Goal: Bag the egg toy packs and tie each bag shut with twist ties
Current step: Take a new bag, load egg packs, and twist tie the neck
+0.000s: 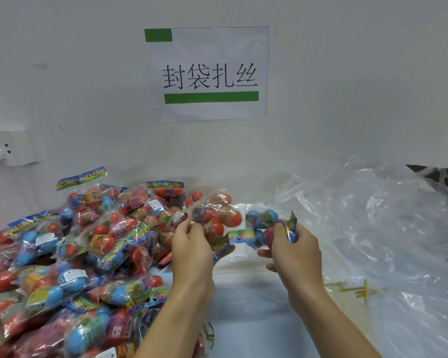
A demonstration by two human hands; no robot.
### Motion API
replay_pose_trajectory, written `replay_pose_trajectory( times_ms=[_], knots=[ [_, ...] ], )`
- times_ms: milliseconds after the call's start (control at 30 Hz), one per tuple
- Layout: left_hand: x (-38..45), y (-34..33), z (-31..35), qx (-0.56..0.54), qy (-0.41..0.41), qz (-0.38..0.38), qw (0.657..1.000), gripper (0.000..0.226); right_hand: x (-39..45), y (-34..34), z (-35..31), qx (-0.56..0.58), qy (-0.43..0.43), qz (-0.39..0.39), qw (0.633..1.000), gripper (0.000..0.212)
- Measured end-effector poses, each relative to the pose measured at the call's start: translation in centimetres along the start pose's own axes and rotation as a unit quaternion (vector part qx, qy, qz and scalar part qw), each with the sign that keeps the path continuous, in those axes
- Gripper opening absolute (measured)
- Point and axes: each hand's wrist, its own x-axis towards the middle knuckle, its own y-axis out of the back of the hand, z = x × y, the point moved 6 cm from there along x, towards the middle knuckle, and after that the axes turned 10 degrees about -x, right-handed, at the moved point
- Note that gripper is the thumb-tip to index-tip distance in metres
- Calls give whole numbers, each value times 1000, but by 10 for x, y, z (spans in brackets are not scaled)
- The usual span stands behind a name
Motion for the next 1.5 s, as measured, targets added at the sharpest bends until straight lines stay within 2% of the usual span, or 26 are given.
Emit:
replay_pose_trajectory(
  times_ms=[67, 133, 267, 333, 400, 533, 633, 833, 967, 1067, 1167, 1300, 1400, 1500],
  knots=[
    [-5, -9, -5, -85, 32, -41, 995, 26, 1, -1, 1, 15, -12, -5, 1000, 20],
    [-10, -17, -7, -150, 63, -96, 982, 38, 2, -3, 4, 29, -28, -16, 999, 17],
    [-14, -22, -7, -190, 101, -130, 968, 62, 4, -9, 11, 73, -76, -55, 993, 16],
    [-15, -21, -6, -198, 106, -137, 965, 59, 3, -14, 11, 128, -103, -88, 982, 15],
    [-15, -20, -4, -202, 106, -136, 964, 42, 1, -16, 10, 159, -122, -110, 974, 14],
    [-5, -10, -7, -117, 62, -72, 989, 23, 1, -18, 10, 183, -140, -139, 963, 14],
    [0, -3, -8, -101, 39, -38, 993, 24, -1, -21, 9, 188, -144, -166, 957, 14],
    [5, -5, -11, -90, 37, -77, 992, 32, -2, -22, 8, 191, -126, -165, 959, 16],
    [3, -5, -10, 22, -41, -72, 996, 47, -3, -24, 5, 155, -97, -187, 965, 21],
    [1, -8, -9, 86, -94, -88, 988, 29, -4, -27, 6, 147, -88, -204, 964, 25],
    [0, -9, -8, 130, -123, -91, 980, 23, -4, -28, 3, 156, -81, -217, 960, 29],
    [0, -12, -10, 97, -101, -109, 984, 18, -7, -30, 0, 190, -84, -240, 948, 34],
    [-2, -12, -9, 113, -113, -109, 981, 17, -8, -31, 0, 225, -93, -274, 930, 39],
    [-4, -13, -9, 122, -135, -109, 977, 12, -13, -33, -3, 173, -61, -313, 932, 41]
  ],
)
